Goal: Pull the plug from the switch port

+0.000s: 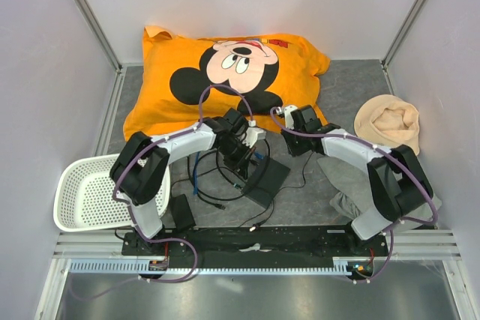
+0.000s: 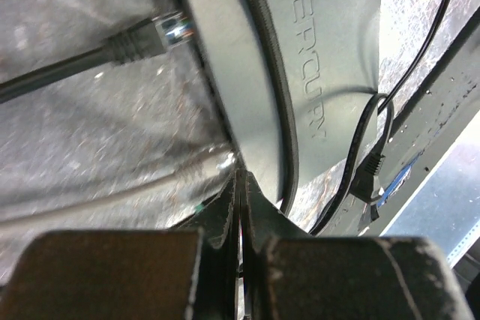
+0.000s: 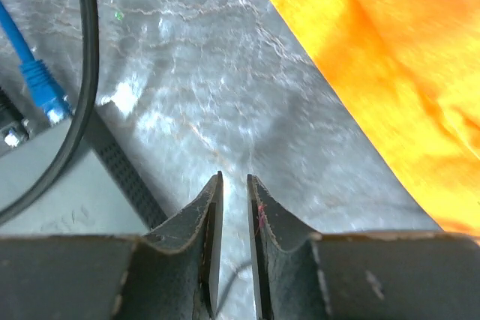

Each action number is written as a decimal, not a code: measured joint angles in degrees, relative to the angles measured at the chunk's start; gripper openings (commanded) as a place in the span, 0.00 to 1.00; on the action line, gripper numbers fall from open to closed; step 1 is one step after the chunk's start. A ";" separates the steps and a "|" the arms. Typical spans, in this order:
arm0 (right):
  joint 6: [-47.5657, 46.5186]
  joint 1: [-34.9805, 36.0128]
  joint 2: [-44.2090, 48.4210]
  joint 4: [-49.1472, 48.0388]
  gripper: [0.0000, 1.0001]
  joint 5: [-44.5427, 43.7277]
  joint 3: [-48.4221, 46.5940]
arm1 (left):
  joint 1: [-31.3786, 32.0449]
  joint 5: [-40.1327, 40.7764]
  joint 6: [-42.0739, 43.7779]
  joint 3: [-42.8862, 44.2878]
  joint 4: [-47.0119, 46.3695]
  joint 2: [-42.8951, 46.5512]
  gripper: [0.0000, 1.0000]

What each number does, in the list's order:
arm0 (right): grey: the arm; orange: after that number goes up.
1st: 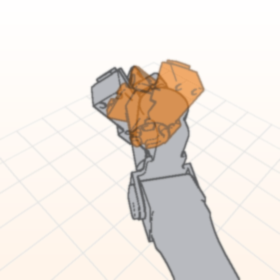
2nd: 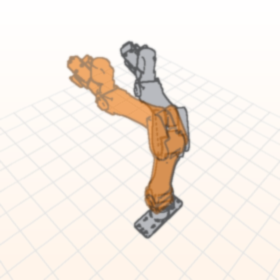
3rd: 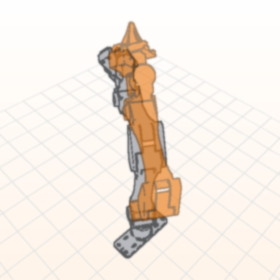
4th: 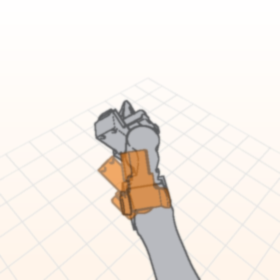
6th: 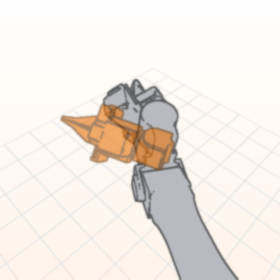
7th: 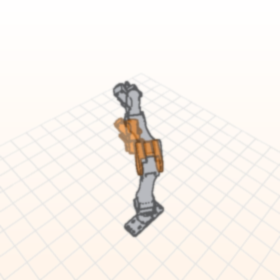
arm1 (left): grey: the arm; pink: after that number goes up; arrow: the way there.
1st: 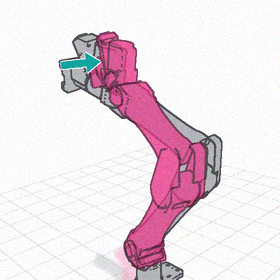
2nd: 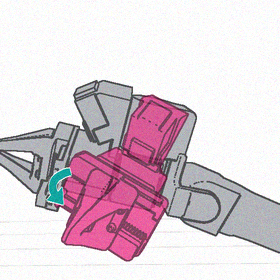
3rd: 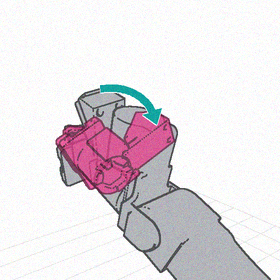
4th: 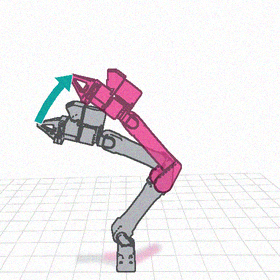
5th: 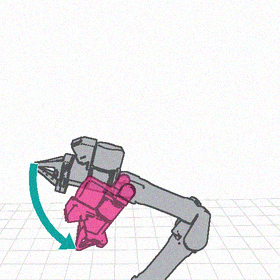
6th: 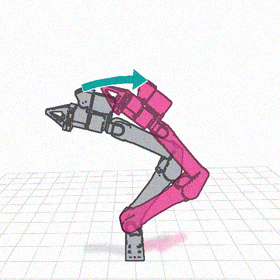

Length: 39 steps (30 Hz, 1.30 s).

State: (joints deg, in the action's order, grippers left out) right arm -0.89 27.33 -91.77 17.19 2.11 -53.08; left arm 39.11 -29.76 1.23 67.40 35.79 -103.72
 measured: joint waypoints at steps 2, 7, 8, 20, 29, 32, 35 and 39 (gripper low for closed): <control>-0.24 -0.50 2.32 1.55 0.25 0.22 0.20 | -1.22 -0.07 0.35 -0.09 0.33 0.98 0.02; -0.15 0.11 7.39 2.01 0.17 1.86 3.39 | -3.65 -0.42 0.57 -0.74 -0.09 2.32 0.02; 0.11 0.15 7.98 2.45 0.17 2.21 4.20 | -3.76 -0.63 0.55 -0.81 -0.39 2.25 0.01; 5.22 0.17 7.34 7.37 0.01 4.24 4.70 | -3.63 -2.32 0.50 1.68 -2.12 -3.76 0.02; 7.52 0.20 2.01 10.32 0.01 6.67 4.28 | -3.63 -2.36 0.52 2.43 -2.14 -5.77 0.02; 8.35 0.20 1.90 11.21 0.02 7.34 4.28 | -3.63 -2.47 0.50 2.64 -2.16 -6.29 0.02; 8.57 0.20 1.66 11.37 0.02 9.16 4.28 | -3.63 -3.37 0.46 2.80 -2.14 -7.10 0.02; 8.04 0.11 0.02 11.32 0.01 11.89 3.61 | -3.56 -4.42 0.26 3.48 -2.14 -8.48 0.01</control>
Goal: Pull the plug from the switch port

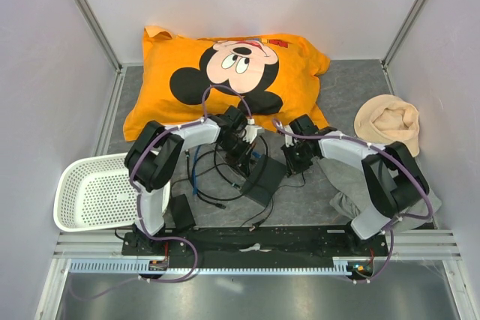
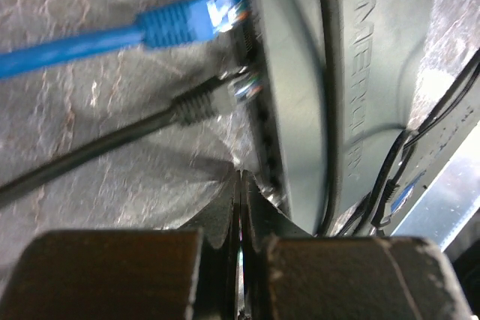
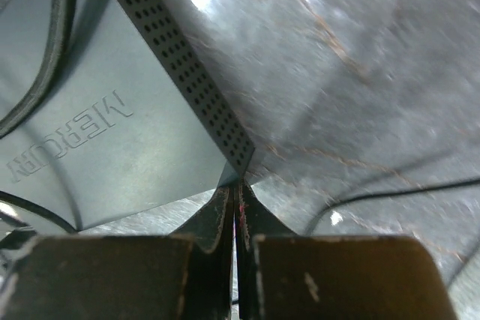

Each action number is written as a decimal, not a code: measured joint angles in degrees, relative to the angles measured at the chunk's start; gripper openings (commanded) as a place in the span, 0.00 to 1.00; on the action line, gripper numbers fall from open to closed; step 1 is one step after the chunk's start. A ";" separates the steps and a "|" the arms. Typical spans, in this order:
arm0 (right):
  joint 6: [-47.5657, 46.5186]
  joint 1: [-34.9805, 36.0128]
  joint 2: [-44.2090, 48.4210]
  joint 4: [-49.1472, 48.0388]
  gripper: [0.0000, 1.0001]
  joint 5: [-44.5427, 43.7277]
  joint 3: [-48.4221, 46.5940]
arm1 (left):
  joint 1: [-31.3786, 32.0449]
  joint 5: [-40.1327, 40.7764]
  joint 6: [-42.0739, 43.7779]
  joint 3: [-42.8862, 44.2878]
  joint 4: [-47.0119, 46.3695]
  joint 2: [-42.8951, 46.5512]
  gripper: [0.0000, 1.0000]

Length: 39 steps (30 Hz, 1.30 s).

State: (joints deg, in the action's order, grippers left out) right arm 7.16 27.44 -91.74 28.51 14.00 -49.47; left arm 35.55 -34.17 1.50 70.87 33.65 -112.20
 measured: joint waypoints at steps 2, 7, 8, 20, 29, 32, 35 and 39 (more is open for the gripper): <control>-0.44 0.00 -2.12 0.63 0.00 1.16 -2.21 | 0.00 -0.70 -0.04 0.81 0.07 -0.87 0.01; -0.48 -0.50 -10.80 2.03 0.00 2.54 -12.39 | -0.92 0.33 -0.17 3.65 1.42 -2.71 0.02; -0.48 -0.68 -12.55 1.92 0.00 2.43 -14.64 | -1.05 0.66 -0.24 4.09 1.77 -2.93 0.01; -1.66 -1.38 -19.30 -0.94 0.00 -0.57 -24.20 | -0.22 0.52 -1.14 7.21 4.59 -3.87 0.02; -6.03 -1.05 -11.76 -1.03 0.17 -2.23 -24.79 | -5.81 -0.94 2.47 7.21 6.49 5.62 0.26; -6.60 -0.87 -7.98 -1.44 0.21 -2.40 -24.85 | -9.77 -0.96 3.34 8.09 6.54 8.46 0.37; -7.04 -0.26 -5.97 -1.77 0.20 -1.88 -24.85 | -12.02 -0.87 3.34 9.35 5.70 8.00 0.42; -7.23 2.27 -6.56 -1.79 0.14 -1.38 -24.85 | -11.76 -0.90 3.30 10.56 4.68 4.72 0.47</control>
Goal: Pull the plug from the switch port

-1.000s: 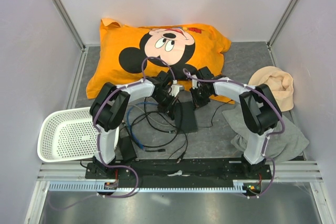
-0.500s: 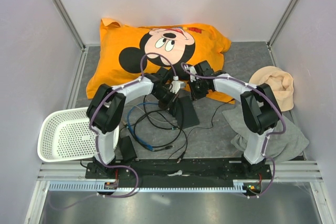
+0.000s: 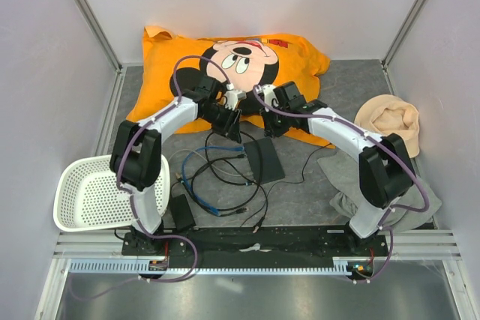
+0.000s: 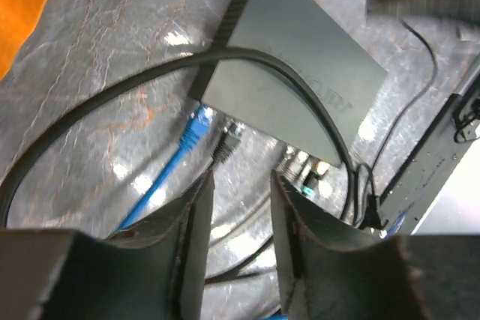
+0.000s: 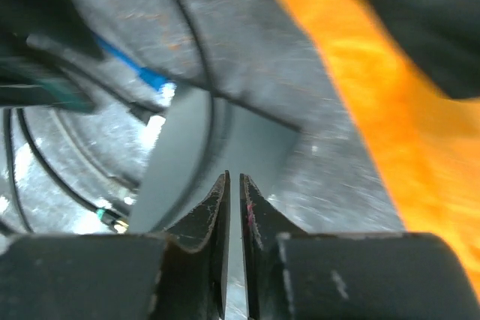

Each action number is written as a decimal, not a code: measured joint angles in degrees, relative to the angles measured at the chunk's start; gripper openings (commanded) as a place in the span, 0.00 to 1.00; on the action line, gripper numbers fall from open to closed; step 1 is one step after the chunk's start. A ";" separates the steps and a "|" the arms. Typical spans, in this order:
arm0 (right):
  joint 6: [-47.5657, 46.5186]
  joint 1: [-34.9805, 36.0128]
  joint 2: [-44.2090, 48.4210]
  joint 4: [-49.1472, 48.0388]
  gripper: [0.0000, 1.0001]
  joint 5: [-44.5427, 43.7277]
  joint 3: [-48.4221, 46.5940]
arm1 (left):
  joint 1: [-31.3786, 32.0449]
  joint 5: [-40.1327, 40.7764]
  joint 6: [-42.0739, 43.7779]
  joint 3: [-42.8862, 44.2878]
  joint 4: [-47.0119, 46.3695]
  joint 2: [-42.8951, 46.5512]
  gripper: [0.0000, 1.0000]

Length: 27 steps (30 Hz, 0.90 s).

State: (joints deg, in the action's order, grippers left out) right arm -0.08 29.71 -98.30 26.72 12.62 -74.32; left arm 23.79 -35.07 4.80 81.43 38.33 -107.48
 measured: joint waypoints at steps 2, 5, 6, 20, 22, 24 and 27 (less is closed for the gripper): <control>0.79 1.44 -1.29 -0.28 0.12 0.57 0.00 | 0.22 0.04 0.00 1.20 -0.28 -2.58 0.48; 1.73 2.69 -3.69 -1.01 0.09 1.18 0.07 | 0.33 0.07 -0.02 2.51 -0.83 -5.46 0.49; 1.90 2.73 -4.24 -1.40 0.08 1.25 0.24 | 0.28 0.04 -0.02 2.71 -1.07 -6.08 0.49; 2.95 2.32 -6.86 -4.13 0.03 -0.90 4.87 | -0.26 -1.25 -0.04 4.02 -2.60 -11.74 0.47; 2.97 2.32 -6.88 -4.39 0.02 -0.90 4.94 | -0.26 -1.57 -0.04 4.13 -2.84 -12.26 0.46; 3.04 2.32 -6.99 -4.70 0.01 -0.90 4.94 | -0.26 -1.95 -0.02 4.15 -2.89 -12.57 0.45; 3.04 2.32 -7.19 -5.46 0.00 -0.90 4.94 | -0.26 -2.82 -0.02 4.15 -2.91 -12.92 0.44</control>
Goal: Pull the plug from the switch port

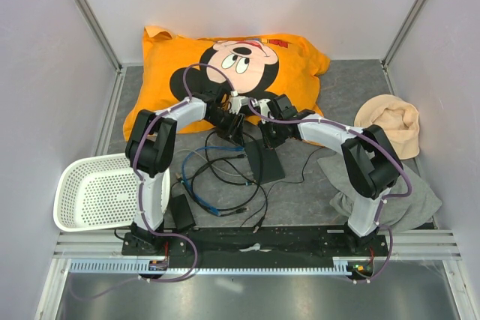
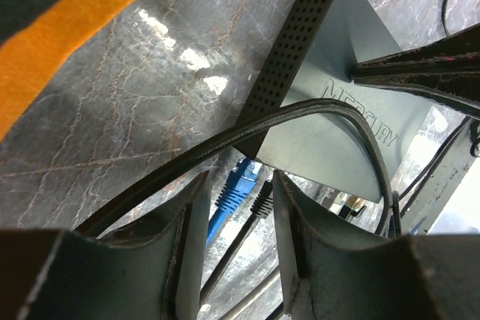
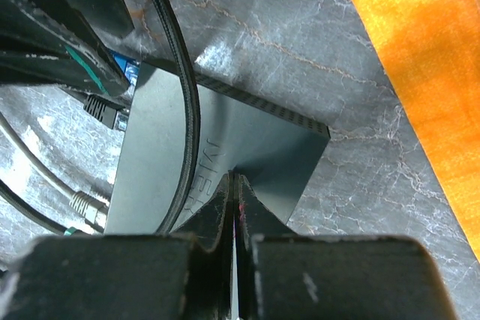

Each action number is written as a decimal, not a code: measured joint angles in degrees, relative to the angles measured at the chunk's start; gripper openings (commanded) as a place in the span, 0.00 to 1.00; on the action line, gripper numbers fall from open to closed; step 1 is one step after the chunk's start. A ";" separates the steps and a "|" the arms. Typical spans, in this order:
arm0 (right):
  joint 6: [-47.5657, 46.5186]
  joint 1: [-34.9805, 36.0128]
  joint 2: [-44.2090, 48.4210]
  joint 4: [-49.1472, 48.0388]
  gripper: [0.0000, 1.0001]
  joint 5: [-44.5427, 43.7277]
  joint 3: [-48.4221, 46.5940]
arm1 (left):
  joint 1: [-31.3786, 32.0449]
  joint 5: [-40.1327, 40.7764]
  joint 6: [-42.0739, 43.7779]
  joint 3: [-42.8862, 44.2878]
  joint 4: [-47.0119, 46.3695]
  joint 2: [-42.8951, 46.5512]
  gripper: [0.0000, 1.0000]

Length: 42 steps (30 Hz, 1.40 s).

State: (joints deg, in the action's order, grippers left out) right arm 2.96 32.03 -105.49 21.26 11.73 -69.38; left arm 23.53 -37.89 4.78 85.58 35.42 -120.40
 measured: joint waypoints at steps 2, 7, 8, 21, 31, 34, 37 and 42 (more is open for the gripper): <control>0.00 0.00 -0.13 -0.39 0.00 -0.04 0.00 | 0.00 -0.44 0.00 0.00 -0.02 -0.02 0.43; 0.02 0.00 -0.35 -1.16 0.00 -0.02 0.00 | 0.00 -1.66 0.00 -0.02 -0.04 -0.02 0.40; 0.02 0.00 -0.37 -1.20 0.00 -0.02 0.00 | 0.00 -1.73 0.02 -0.02 -0.04 -0.02 0.39; 0.02 0.00 -1.09 -2.21 0.00 0.15 -0.50 | 0.00 -1.73 1.60 -0.68 -0.44 -0.02 0.46; 0.02 0.00 -1.20 -2.60 0.00 0.17 -0.57 | 0.00 -2.73 1.95 -3.32 -3.48 -0.02 0.43; 0.02 0.00 -1.20 -2.62 0.00 0.17 -0.57 | -0.04 -2.86 1.92 -3.37 -3.65 -0.02 0.40; 0.02 0.00 -1.20 -2.64 0.00 0.15 -0.57 | -0.11 -3.02 1.90 -3.37 -3.93 -0.31 0.35; 0.02 0.00 -1.25 -2.69 0.01 0.15 -0.57 | -0.26 -3.76 1.90 -3.39 -4.35 -0.68 0.29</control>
State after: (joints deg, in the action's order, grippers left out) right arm 2.98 32.03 -106.74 18.57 11.88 -69.95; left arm 23.27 -41.65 6.68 82.19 31.07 -121.08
